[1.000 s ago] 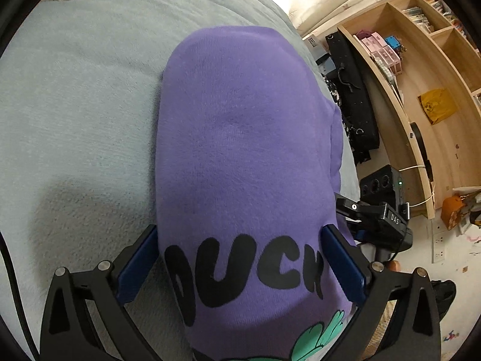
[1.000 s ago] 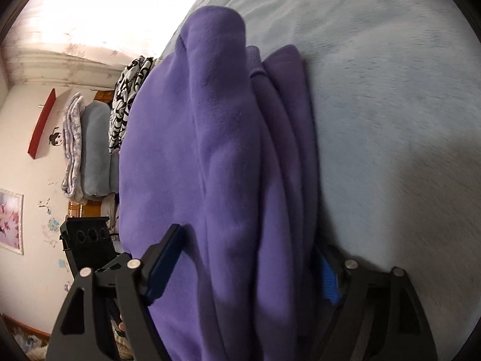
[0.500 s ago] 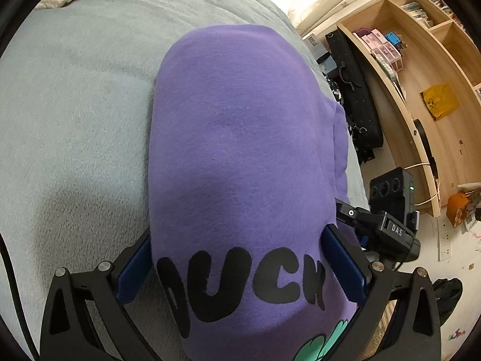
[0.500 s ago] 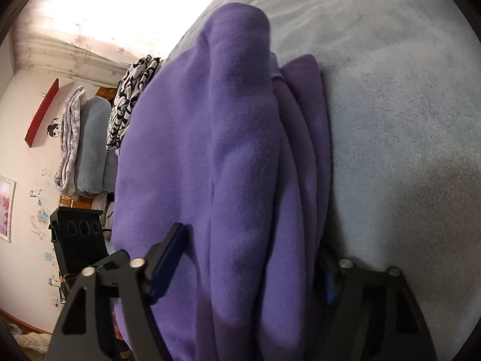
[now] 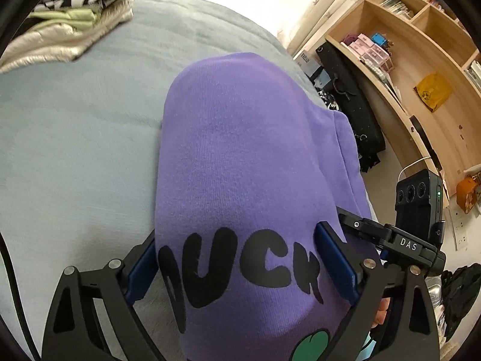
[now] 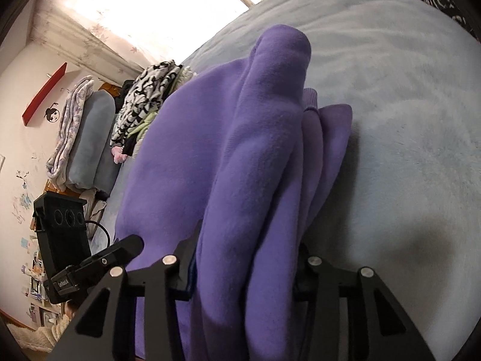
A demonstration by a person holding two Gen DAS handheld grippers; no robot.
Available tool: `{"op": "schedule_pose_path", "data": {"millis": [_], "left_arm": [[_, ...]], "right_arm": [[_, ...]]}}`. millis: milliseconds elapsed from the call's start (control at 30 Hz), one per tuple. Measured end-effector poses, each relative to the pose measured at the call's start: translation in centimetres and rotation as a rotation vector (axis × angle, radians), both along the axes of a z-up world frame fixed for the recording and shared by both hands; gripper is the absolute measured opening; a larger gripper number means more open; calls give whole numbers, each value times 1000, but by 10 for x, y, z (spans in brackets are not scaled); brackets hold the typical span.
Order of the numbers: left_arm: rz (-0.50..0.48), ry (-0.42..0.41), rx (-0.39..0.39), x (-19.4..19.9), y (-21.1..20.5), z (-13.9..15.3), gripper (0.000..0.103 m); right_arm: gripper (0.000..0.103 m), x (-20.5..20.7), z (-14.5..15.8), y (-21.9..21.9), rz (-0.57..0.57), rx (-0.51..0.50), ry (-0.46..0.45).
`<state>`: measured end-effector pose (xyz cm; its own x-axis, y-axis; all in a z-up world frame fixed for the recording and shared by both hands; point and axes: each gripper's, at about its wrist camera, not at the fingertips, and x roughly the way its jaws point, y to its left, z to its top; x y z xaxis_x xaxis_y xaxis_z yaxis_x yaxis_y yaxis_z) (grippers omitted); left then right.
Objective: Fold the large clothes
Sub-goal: 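Lift the gripped purple bundle with both tools and carry it toward the clothes stack, then lower the purple bundle onto the black-and-white clothes stack with both tools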
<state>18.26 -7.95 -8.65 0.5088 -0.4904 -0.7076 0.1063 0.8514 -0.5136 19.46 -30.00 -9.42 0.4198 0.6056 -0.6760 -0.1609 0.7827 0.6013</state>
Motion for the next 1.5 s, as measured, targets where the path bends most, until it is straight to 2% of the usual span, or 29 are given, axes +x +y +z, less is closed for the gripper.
{"op": "schedule_pose_path", "data": {"millis": [233, 367, 567, 700, 867, 900, 967, 1067, 1100, 1133, 1167, 1200, 1233, 1267, 1333, 1433, 1500], "left_arm": [[22, -38, 16, -23, 37, 53, 95], [43, -72, 25, -31, 82, 89, 95], [105, -174, 109, -16, 161, 164, 95], [142, -240, 170, 23, 223, 209, 95], [164, -302, 272, 99, 301, 257, 94], [165, -323, 313, 117, 314, 266, 93], [121, -393, 426, 151, 330, 283, 79], [-13, -452, 464, 195, 334, 289, 76], [7, -483, 582, 219, 336, 281, 76], [28, -479, 649, 238, 342, 270, 76], [63, -432, 646, 260, 358, 254, 73], [99, -358, 564, 279, 381, 240, 71], [120, -310, 465, 289, 401, 228, 65], [145, -290, 365, 294, 423, 217, 65], [174, -321, 265, 289, 451, 205, 67], [214, -334, 198, 269, 478, 190, 89], [225, -314, 123, 253, 491, 175, 89]], "right_arm": [[44, -18, 36, 27, 6, 31, -58], [43, -17, 66, 55, 24, 57, -93], [44, 14, 123, 128, 81, 96, -166], [44, 59, 159, 190, 126, 113, -216], [44, 142, 195, 271, 144, 156, -269], [44, 165, 201, 288, 143, 172, -274], [44, 200, 206, 315, 146, 185, -292], [44, 252, 215, 357, 191, 246, -337], [44, 265, 216, 371, 217, 257, -355], [39, 283, 216, 399, 252, 218, -401], [39, 300, 209, 416, 226, 174, -414], [39, 319, 197, 428, 212, 164, -381], [39, 341, 178, 430, 144, 193, -335], [39, 353, 165, 428, 110, 217, -301], [39, 367, 149, 423, 123, 271, -287], [39, 369, 149, 418, 180, 237, -322], [39, 374, 149, 412, 177, 237, -298]]}}
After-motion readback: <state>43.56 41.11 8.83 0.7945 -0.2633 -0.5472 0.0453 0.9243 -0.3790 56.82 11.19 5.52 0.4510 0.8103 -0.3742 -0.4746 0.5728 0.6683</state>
